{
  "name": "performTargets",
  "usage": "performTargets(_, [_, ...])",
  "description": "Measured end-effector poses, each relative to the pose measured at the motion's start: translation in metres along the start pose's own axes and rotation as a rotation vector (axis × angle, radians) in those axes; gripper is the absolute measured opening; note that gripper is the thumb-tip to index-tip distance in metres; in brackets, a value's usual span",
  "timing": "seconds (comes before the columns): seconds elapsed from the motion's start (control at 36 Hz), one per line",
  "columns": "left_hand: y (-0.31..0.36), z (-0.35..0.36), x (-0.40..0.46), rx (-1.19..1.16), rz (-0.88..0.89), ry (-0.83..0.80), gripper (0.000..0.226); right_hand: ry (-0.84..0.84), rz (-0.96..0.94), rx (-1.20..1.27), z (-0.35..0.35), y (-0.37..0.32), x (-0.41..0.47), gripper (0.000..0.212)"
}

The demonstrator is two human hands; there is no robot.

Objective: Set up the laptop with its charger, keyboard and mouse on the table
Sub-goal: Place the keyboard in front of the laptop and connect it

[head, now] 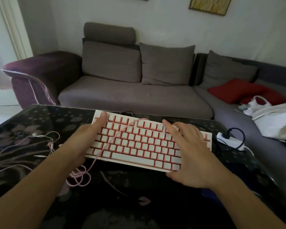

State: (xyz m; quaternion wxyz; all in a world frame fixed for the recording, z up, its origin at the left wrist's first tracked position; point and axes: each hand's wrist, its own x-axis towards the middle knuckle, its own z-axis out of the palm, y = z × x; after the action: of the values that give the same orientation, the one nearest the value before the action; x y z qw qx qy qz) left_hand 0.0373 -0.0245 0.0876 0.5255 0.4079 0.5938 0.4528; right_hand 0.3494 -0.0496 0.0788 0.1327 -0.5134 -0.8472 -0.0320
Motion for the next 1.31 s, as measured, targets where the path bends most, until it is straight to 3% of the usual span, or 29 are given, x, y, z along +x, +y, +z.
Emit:
performTargets(0.11, [0.002,0.008,-0.008,-0.078,0.039,0.049,0.051,0.118,0.115,-0.029,0.001,0.000,-0.001,0.145])
performTargets(0.17, [0.001,0.009,-0.011,-0.150,0.008,0.088,0.048,0.263,0.222,-0.007,0.003,-0.008,-0.002,0.137])
performTargets(0.22, [0.000,0.010,-0.013,-0.225,-0.052,0.138,0.047,0.464,0.284,0.044,0.008,-0.024,-0.005,0.107])
performTargets(0.28, [-0.001,0.011,-0.014,-0.308,-0.088,0.172,0.045,0.552,0.334,0.144,0.012,-0.051,-0.008,0.065])
performTargets(0.33, [-0.001,0.011,-0.017,-0.382,-0.096,0.182,0.045,0.416,0.394,0.372,0.011,-0.085,-0.008,0.038])
performTargets(0.39, [0.002,0.012,-0.019,-0.422,-0.080,0.191,0.045,0.122,0.500,0.772,0.013,-0.116,-0.003,0.030])
performTargets(0.44, [0.003,0.014,-0.021,-0.425,-0.046,0.206,0.045,-0.174,0.548,1.169,0.017,-0.141,0.005,0.058])
performTargets(0.5, [0.004,0.016,-0.026,-0.403,-0.006,0.222,0.044,-0.331,0.495,1.376,0.022,-0.159,0.011,0.086])
performTargets(0.58, [0.005,0.015,-0.030,-0.382,0.049,0.238,0.041,-0.441,0.508,1.474,0.025,-0.169,0.017,0.080])
performTargets(0.67, [0.005,0.009,-0.031,-0.359,0.077,0.240,0.040,-0.565,0.520,1.382,0.018,-0.171,0.021,0.051])
performTargets(0.75, [0.004,0.002,-0.030,-0.348,0.083,0.255,0.039,-0.696,0.357,1.058,0.010,-0.162,0.019,0.024])
performTargets(0.89, [0.003,-0.013,-0.025,-0.363,0.084,0.320,0.037,-0.495,0.245,0.554,-0.001,-0.119,0.009,0.004])
performTargets(1.06, [0.001,-0.028,-0.018,-0.439,0.074,0.384,0.033,-0.340,0.298,0.115,-0.023,-0.076,0.004,0.019])
performTargets(1.14, [0.002,-0.032,-0.018,-0.462,0.062,0.400,0.033,-0.173,0.443,-0.158,-0.020,-0.067,0.003,0.030])
performTargets(1.25, [0.003,-0.033,-0.022,-0.478,0.055,0.391,0.033,-0.006,0.702,0.080,-0.022,-0.044,0.006,0.051])
performTargets(1.31, [0.003,-0.033,-0.023,-0.467,0.060,0.384,0.033,0.135,0.716,0.238,-0.029,-0.038,0.007,0.045])
